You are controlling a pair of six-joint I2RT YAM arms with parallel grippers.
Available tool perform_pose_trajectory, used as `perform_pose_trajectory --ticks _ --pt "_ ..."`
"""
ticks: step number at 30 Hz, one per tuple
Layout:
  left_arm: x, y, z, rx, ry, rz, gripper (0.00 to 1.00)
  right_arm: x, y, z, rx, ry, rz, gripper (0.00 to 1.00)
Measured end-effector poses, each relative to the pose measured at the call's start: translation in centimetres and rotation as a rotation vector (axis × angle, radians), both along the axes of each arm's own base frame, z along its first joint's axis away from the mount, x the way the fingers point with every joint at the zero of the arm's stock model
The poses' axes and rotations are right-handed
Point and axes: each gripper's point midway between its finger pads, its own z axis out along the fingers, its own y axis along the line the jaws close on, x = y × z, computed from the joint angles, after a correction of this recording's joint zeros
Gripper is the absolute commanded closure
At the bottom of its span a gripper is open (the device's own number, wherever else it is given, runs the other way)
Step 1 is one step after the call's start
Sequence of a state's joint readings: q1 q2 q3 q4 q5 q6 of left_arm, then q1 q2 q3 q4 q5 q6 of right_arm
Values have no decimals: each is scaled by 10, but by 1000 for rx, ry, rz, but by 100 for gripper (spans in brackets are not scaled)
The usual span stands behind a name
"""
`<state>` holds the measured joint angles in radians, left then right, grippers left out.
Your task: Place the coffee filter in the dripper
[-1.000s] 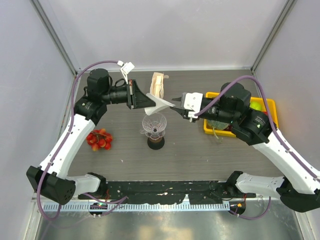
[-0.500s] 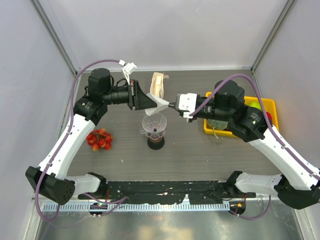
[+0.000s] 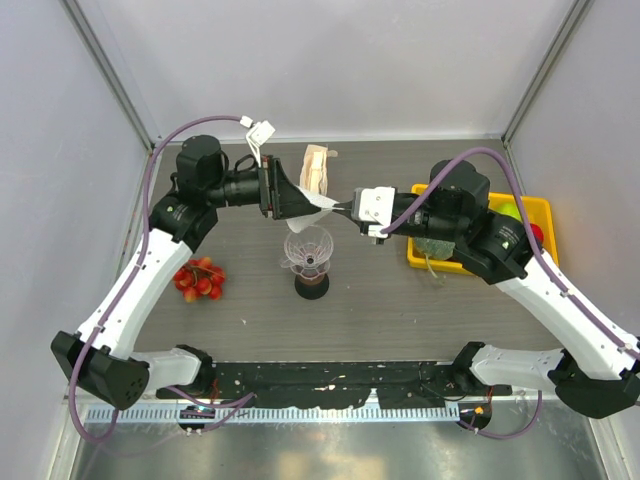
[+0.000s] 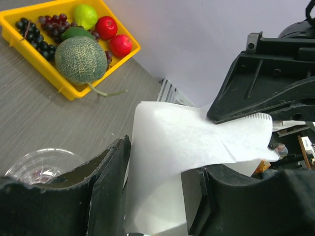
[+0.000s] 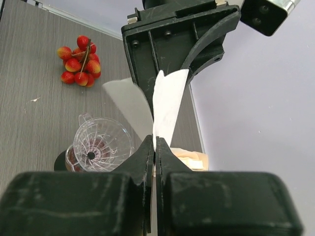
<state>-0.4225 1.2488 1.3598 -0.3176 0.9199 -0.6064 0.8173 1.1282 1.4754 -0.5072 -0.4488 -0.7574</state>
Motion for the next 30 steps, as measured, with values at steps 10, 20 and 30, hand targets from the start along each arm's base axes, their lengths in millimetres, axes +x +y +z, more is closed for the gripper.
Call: perform_pose_trajectory --ticks 10,20,30 --pt "-6 -10 8 -53 5 -40 59 -1 5 4 16 -21 9 95" --pt "-2 -10 4 -52 28 -20 95 4 7 5 25 -29 -11 95" --pt "7 -8 -2 -50 27 34 46 6 8 5 42 -7 -36 95"
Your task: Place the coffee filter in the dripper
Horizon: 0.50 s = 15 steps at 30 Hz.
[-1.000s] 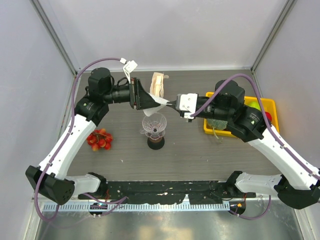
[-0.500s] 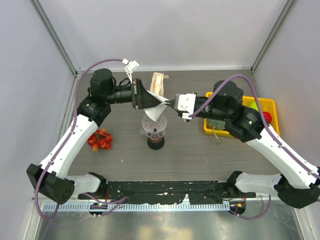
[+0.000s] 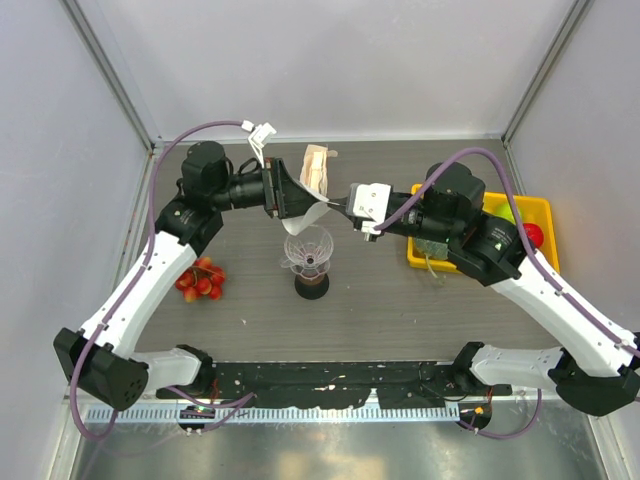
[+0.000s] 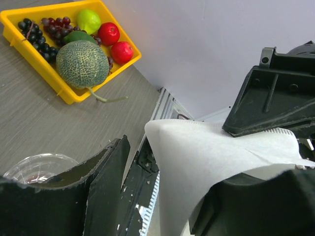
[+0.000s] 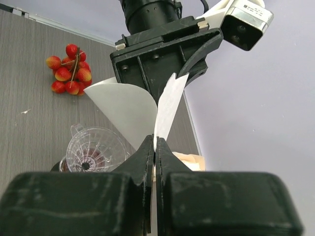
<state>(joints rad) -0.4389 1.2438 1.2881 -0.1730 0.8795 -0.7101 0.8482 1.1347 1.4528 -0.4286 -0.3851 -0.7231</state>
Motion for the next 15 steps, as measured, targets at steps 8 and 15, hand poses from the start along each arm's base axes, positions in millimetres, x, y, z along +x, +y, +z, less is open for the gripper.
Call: perform_pose_trajectory --ticks 8,15 --pt "4 0 2 -16 26 26 77 4 6 -1 30 44 -26 95" --pt "7 1 5 -27 27 37 100 11 8 -6 35 74 -61 50"
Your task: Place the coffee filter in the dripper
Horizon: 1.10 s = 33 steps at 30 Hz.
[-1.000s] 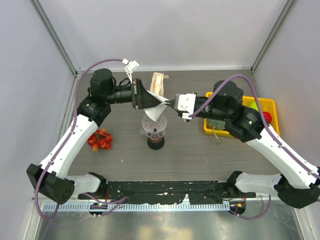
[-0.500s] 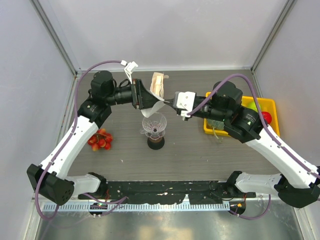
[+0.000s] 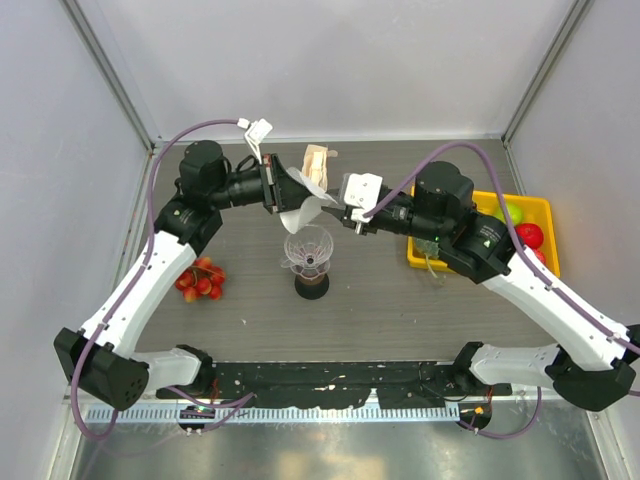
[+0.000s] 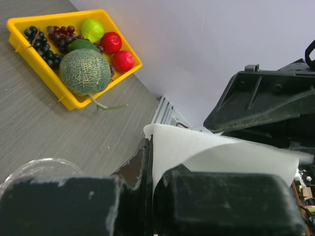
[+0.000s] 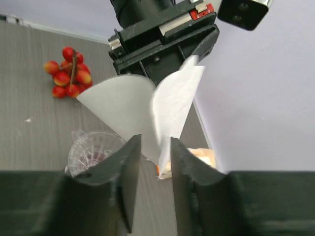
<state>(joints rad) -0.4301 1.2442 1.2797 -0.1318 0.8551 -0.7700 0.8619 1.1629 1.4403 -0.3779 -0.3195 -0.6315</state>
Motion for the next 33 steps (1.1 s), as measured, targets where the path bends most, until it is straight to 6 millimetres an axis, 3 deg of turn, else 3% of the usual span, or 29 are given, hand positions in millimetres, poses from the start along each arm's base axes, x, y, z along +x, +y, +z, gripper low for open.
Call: perform_pose_trajectory --ticks 1,3,6,10,16,19,23,26,33 --pt "2 1 0 2 2 9 100 1 0 -2 0 18 -8 35" --pt "7 3 -1 14 -4 39 100 4 -1 -6 -1 64 -35 25" --pt "19 8 2 43 -33 114 100 13 -8 -10 18 163 -96 13" --pt "40 21 16 107 -125 250 100 29 -27 1 108 284 -193 7" --pt "64 26 35 285 -331 444 100 31 -40 45 298 366 -245 5" --pt "67 23 35 375 -404 496 100 31 -43 66 372 386 -260 0" --pt "75 25 30 463 -448 554 100 40 -42 84 453 421 -297 3" --pt "82 27 25 518 -468 592 100 50 -38 82 473 453 -328 3" --pt "84 26 24 567 -490 631 100 65 -15 54 426 512 -378 4"
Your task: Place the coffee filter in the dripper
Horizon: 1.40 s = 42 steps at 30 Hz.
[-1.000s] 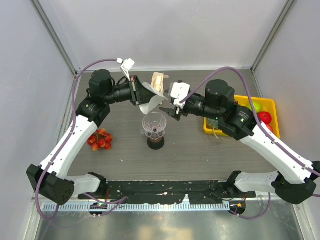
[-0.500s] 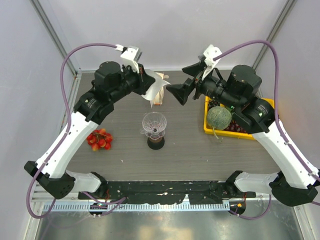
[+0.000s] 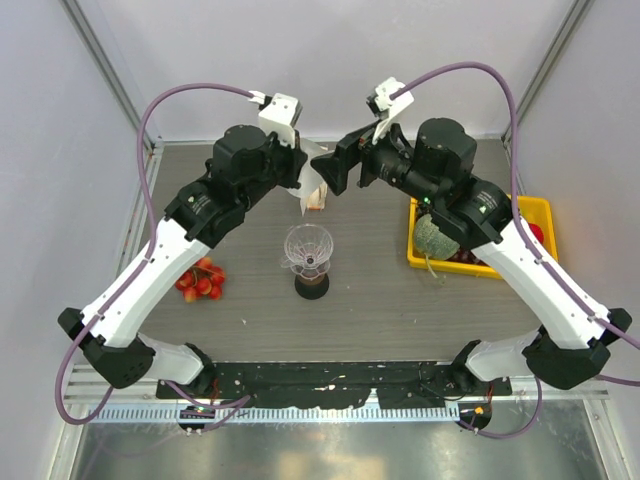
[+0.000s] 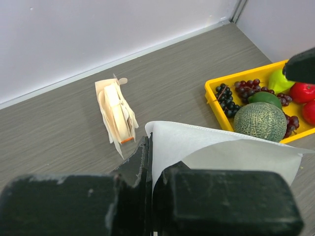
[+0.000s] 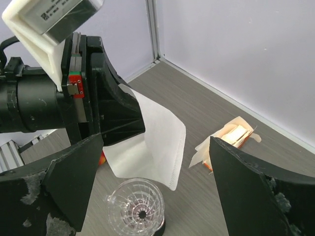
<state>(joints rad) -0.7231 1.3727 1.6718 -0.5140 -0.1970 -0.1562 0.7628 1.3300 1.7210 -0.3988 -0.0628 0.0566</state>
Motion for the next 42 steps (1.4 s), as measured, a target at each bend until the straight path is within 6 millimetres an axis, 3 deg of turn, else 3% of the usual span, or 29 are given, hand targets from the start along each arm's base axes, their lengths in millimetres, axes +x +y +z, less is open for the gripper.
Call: perform_pose_trajectory --ticks 8,14,21,31,32,33,34,35,38,42 --pt "3 3 4 -9 -7 39 100 17 -9 -12 -20 21 -133 0" --pt "1 -2 8 -21 -21 40 100 34 -6 -31 -18 86 -202 12" --pt "3 -4 15 -43 -45 43 100 38 1 -59 -47 160 -184 35" --pt "-1 -9 6 -51 -33 9 100 44 -2 -68 -40 183 -157 57" --pt "-1 -9 6 -51 -33 9 100 44 -1 -70 -43 186 -150 57" --pt "-1 -10 6 -51 -33 7 100 43 -1 -72 -45 187 -147 50" --pt "-1 -10 6 -51 -33 7 100 43 0 -73 -46 188 -142 31" --pt "-1 -10 6 -52 -32 3 100 43 1 -74 -49 189 -138 18" --pt "-2 -12 6 -55 -33 -7 100 42 1 -74 -55 184 -133 18" --pt "-3 -14 6 -58 -33 -22 100 43 0 -73 -72 165 -131 26"
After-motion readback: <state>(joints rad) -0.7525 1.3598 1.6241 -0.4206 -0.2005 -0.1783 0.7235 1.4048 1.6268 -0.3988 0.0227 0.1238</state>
